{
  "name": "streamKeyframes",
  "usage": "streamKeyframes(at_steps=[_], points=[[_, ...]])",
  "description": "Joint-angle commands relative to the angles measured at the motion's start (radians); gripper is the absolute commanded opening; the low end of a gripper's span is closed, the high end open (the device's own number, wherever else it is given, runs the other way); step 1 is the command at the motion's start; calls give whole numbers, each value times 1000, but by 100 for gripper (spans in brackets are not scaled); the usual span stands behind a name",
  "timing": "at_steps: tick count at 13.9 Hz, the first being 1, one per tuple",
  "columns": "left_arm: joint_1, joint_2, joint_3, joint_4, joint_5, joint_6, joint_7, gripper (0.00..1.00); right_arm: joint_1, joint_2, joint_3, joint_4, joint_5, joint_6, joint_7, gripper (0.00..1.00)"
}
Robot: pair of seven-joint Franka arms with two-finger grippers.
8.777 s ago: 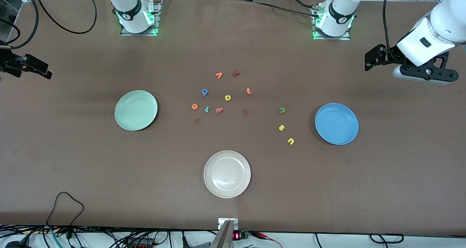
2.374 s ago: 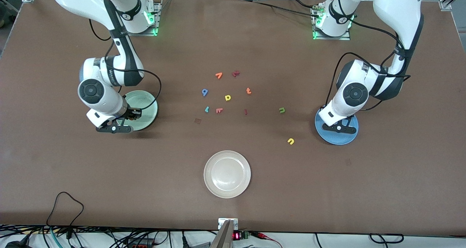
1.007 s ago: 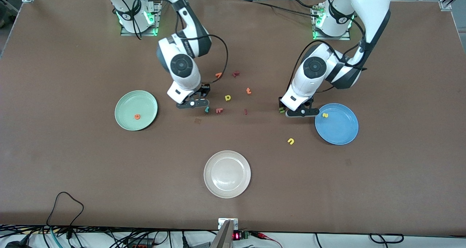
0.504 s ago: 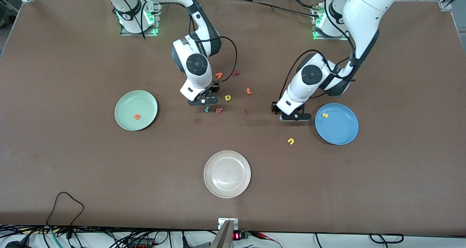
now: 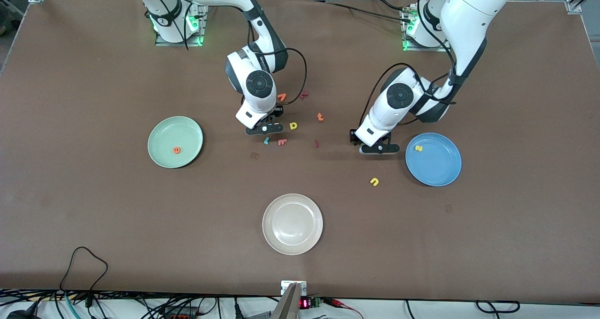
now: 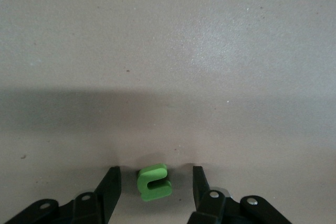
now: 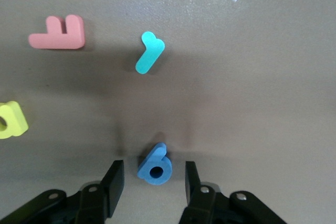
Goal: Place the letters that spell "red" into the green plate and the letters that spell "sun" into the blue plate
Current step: 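Lift the green u and blue 6 with both grippers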
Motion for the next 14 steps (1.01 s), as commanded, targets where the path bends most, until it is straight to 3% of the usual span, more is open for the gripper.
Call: streamKeyframes(at_steps=[1,3,6,10,14], points=[[-5,-7,3,-7,3,0,-8,59,13,3,-11,-1,18,6,10,54],[-7,0,5,-7,3,1,-9,57,14,14,-11,-1,18,6,10,54],[-7,8,5,-6,3,1,-8,43,13,14,-9,0,19,6,10,50],[-11,26,8,-4,7,1,-8,36,11,15,-6,2,19,8,10,41],[-10,20,9,2,7,0,-3,21,11,15,-6,3,19,8,10,36]])
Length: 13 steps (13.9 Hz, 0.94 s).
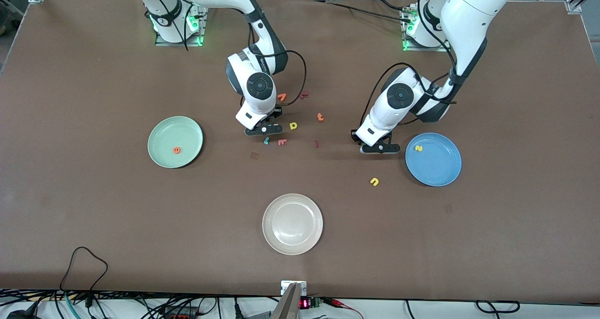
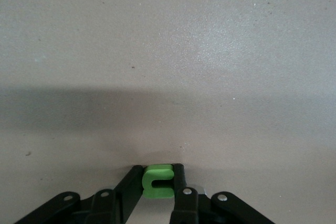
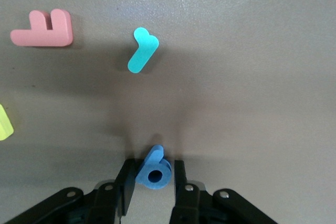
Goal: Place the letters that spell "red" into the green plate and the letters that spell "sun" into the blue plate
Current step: 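Lift the green u and blue 6 with both grippers, then place the u and 6 on the blue and green plates with both grippers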
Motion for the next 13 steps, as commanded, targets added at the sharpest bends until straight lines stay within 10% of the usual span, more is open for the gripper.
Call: streamKeyframes(at_steps=[1,8,13], points=[[-8,8,6,9,6,-2,1,21,11,4,-5,4,19,6,9,35],[24,-101,3,162,156,-401,89,21,15,7,-5,8,19,5,8,8],[255,-121,-3,153,183,-423,486,21,0,-124,-100,48,8,-113,-14,8]])
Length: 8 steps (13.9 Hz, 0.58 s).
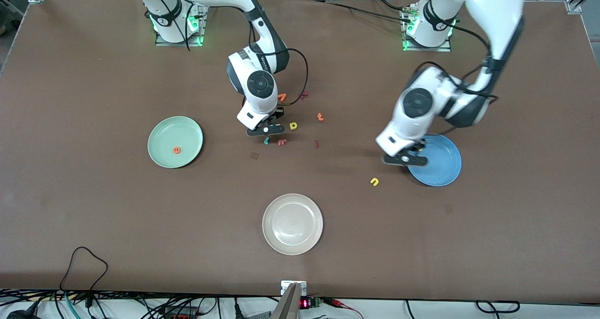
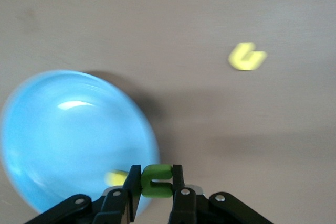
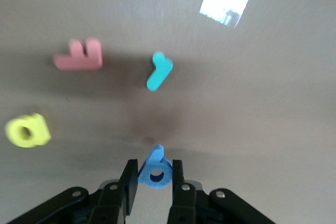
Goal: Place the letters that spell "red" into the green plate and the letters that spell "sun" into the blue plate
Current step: 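Place the u and 6 on the blue and green plates with both grippers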
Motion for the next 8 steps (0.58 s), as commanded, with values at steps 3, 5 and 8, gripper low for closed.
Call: streamKeyframes(at_steps=[3,5,8], points=[[160,-2,-12,-47,20,-7,218,25,-11,-100,-252,33,-6,-169,-18,8],[168,5,-13,-59,19,-7,216,78,-85,-80,-320,27,-22,-172,-206,8],[160,-2,-26,-6,16,-7,215,93,-164,-66,-319,3,-25,-165,-278,9]])
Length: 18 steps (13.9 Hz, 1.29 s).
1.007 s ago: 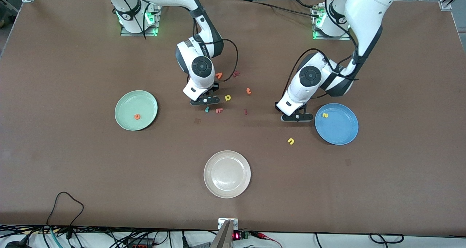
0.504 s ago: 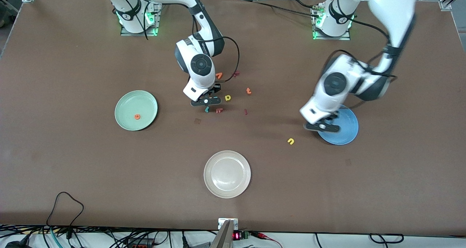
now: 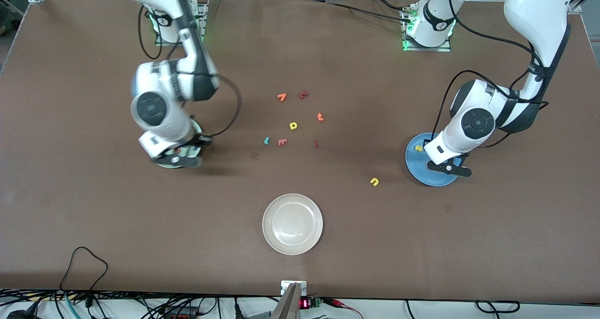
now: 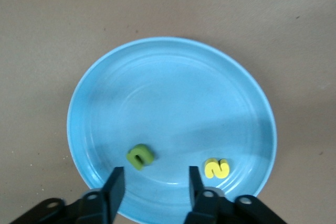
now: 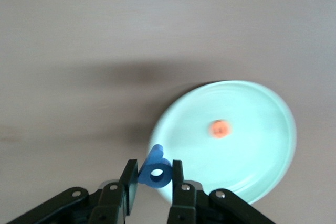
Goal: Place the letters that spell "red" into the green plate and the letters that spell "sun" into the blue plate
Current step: 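Place the u and 6 on the blue and green plates with both grippers, then grasp the yellow u with the left gripper while the right gripper reaches letters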
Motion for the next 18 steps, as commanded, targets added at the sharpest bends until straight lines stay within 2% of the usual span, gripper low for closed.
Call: streamKeyframes(at_steps=[1,3,5,6,8,9,10,13,15,16,17,18], points=[[-15,-7,-32,69,7,-11,-10,95,-9,38,11,-17,-7,11,-22,10],[-39,32,-67,159,-38,-8,-70,95,-9,57,11,-41,-7,37,-30,13],[-105,139,-85,294,-58,-6,-66,97,2,58,11,-110,-7,128,-31,16],[-136,176,-84,340,-49,-3,-46,96,3,67,11,-143,-8,181,-33,16],[-168,223,-85,388,-49,5,119,92,5,81,11,-157,-7,201,-33,19],[-182,234,-84,391,-46,17,181,92,2,80,11,-154,-4,196,-30,52],[-184,254,-84,390,-43,47,227,92,0,72,11,-149,2,193,-14,100],[-187,329,-78,388,17,182,383,87,43,2,11,-111,2,103,21,100],[-178,354,-78,370,42,224,420,85,93,-12,22,-70,7,63,29,100],[-184,354,-76,355,43,227,419,85,127,-8,25,-51,25,65,27,84],[-185,354,-76,350,43,227,416,85,144,0,26,-22,85,65,29,62],[-184,354,-76,341,45,227,417,85,158,27,31,16,138,63,27,51]])
